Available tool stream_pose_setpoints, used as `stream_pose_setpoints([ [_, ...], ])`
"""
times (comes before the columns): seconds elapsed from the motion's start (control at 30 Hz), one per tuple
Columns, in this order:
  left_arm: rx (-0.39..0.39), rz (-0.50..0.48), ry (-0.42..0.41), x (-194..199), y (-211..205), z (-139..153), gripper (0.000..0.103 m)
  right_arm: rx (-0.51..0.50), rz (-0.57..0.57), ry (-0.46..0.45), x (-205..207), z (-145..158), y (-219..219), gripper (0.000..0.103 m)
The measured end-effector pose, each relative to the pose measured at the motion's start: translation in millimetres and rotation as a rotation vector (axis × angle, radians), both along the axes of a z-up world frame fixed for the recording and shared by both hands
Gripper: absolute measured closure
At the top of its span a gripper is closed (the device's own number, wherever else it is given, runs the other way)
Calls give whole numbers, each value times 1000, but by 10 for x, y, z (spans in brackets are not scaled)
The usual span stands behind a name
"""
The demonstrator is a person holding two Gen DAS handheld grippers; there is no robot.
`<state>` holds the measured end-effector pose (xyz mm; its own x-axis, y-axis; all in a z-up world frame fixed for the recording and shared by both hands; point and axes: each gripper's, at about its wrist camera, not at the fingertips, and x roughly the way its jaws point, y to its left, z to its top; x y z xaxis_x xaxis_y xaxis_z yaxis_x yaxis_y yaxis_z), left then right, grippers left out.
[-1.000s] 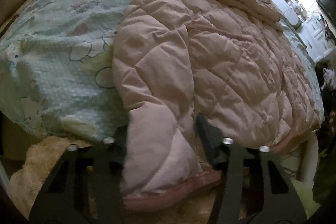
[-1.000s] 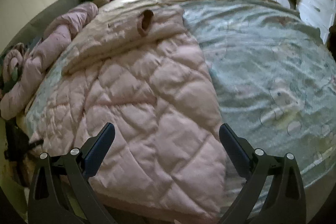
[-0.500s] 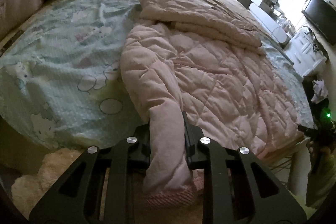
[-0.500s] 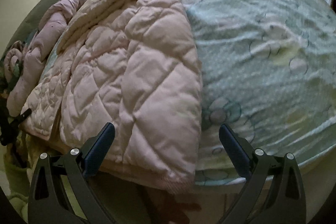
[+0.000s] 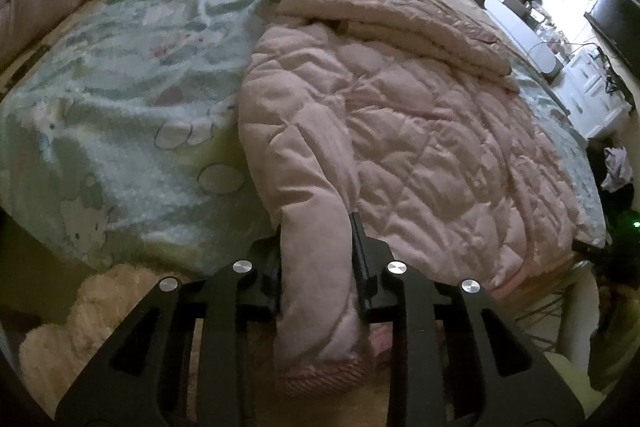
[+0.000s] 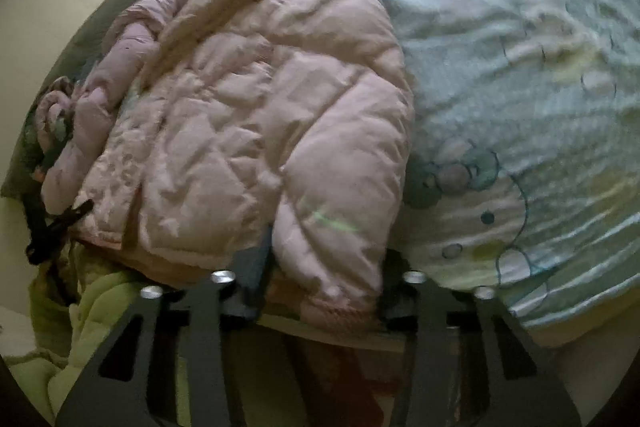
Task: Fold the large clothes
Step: 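Lift the hem with both tools and fold it up toward the collar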
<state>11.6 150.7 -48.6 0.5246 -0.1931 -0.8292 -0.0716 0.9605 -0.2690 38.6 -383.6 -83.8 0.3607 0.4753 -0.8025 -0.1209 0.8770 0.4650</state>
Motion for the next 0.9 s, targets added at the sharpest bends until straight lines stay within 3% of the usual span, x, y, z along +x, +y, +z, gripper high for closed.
stream_pose_setpoints([
  [0.07,-18,10,14,-13,41,-50,79,3,25,-59,-18,157,34,82],
  [0.13,-28,15,25,-26,63,-86,77,32,32,-105,2,292,36,84],
  [0.23,-27,18,38,-54,71,-123,74,66,31,-168,23,483,47,85],
  [0.3,-27,12,49,-75,62,-150,65,87,27,-205,48,588,58,85],
  [0.5,32,-40,54,-104,-104,-167,54,167,-3,-277,161,736,31,86],
  [0.53,50,-38,57,-103,-124,-174,57,177,-6,-283,185,746,36,87],
  [0.57,59,-35,57,-96,-135,-179,76,187,-9,-291,211,755,35,87],
  [0.6,57,-33,54,-87,-140,-174,82,193,-10,-300,231,768,48,87],
  [0.7,62,-26,26,-83,-153,-74,88,211,-13,-324,282,827,56,87],
  [0.9,88,0,-80,-48,-147,301,89,240,-28,-361,403,932,57,87],
])
